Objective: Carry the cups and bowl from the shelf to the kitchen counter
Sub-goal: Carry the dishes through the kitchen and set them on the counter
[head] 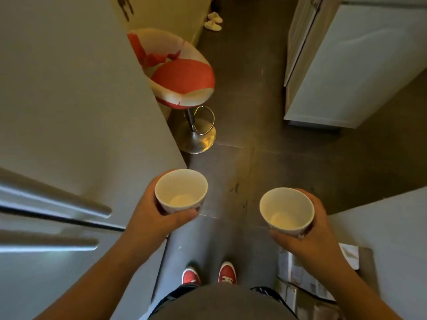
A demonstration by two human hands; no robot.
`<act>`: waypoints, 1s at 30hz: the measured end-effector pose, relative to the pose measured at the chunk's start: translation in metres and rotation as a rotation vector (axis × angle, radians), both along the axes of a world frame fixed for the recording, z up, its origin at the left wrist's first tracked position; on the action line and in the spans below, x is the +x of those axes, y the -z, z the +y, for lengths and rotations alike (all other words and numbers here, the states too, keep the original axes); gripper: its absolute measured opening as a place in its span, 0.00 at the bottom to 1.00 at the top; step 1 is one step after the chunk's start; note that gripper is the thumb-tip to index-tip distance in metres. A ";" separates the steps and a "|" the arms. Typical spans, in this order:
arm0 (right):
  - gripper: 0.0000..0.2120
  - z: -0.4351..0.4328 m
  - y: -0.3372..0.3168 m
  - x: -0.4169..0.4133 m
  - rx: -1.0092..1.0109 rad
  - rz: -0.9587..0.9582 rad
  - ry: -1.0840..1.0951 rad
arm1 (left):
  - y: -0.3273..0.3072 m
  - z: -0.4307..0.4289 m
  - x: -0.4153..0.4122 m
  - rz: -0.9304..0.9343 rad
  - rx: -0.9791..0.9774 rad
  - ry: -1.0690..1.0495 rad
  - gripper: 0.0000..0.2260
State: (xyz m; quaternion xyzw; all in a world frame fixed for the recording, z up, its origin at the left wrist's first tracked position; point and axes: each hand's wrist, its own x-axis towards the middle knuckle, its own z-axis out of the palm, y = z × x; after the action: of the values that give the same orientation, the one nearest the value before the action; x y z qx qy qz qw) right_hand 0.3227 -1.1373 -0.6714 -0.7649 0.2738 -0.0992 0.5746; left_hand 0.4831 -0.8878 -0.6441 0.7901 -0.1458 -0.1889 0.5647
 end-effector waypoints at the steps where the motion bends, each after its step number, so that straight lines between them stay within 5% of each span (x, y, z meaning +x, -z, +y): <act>1: 0.38 -0.006 0.001 0.009 -0.002 -0.007 0.015 | 0.002 -0.006 0.009 -0.001 0.016 0.005 0.31; 16: 0.37 -0.141 0.009 0.193 -0.048 0.014 0.284 | 0.045 -0.179 0.218 0.103 0.061 0.207 0.36; 30: 0.38 -0.269 0.022 0.151 -0.032 0.129 0.713 | 0.034 -0.475 0.284 0.189 0.025 0.726 0.31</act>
State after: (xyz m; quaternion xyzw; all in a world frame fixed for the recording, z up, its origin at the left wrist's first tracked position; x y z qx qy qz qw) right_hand 0.4740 -1.4058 -0.6934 -0.6350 0.5574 -0.2492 0.4733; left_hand 0.7669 -1.3624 -0.6783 0.6730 -0.3613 -0.4506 0.4620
